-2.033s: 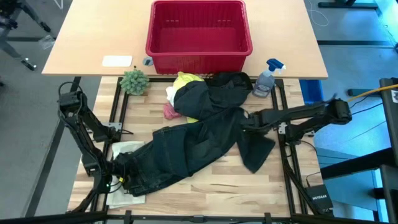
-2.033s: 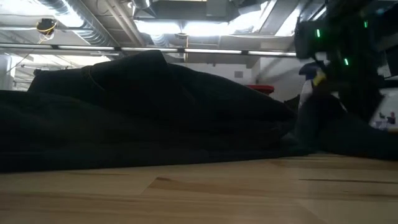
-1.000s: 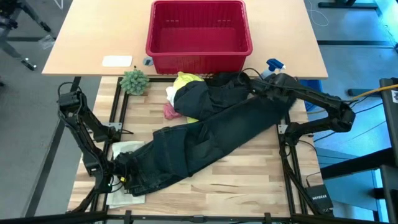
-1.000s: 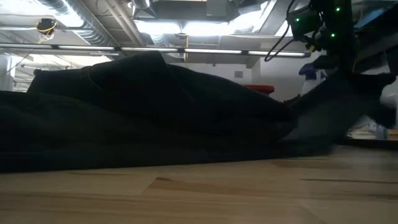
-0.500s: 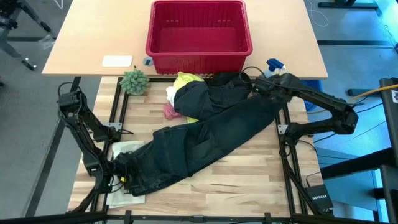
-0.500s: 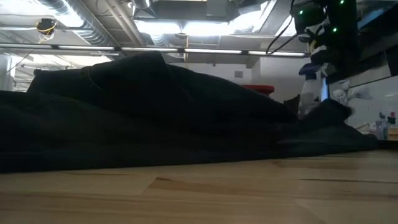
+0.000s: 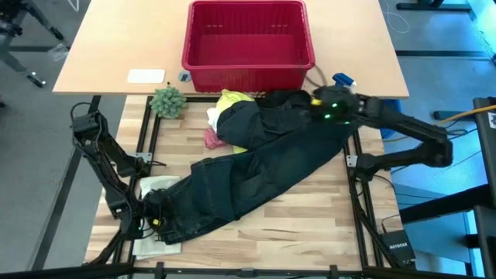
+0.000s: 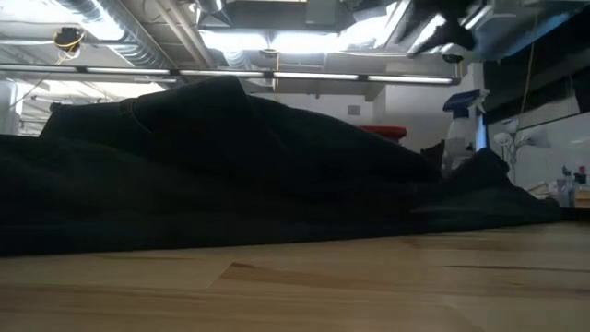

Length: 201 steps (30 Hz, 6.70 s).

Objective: Fold laundry
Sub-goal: Fold the black jean

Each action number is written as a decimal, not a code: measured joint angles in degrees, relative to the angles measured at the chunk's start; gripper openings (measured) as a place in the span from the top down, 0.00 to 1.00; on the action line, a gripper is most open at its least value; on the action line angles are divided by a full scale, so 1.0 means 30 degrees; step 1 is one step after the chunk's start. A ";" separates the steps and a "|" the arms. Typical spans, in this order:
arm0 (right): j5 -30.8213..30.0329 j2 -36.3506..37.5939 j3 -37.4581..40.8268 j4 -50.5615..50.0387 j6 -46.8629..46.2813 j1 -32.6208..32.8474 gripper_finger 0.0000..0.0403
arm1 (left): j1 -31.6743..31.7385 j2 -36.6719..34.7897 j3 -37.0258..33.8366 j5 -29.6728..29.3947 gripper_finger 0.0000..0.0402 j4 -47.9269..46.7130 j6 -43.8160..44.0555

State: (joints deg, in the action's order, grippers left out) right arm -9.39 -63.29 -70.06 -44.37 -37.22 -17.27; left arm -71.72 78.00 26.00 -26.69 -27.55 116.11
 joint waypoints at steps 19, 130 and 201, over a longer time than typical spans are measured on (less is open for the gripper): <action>0.8578 -1.1410 -0.0404 1.0799 -0.0564 0.2760 0.59 | 0.0532 -0.0029 0.0036 0.0223 1.00 0.0056 -0.0145; 1.1624 -1.5392 -0.7057 0.9244 0.3503 0.3958 0.99 | 0.1209 -0.0036 0.0051 0.0041 1.00 0.0409 -0.0444; 0.9711 -1.4625 -0.9293 -0.0313 0.6356 0.2214 1.00 | 0.1566 -0.0036 0.0029 0.0020 1.00 0.0633 -0.1113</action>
State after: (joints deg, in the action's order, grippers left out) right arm 19.74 -107.17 -97.94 -45.30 -18.16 -10.63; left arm -67.02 77.89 26.09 -26.63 -25.65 112.77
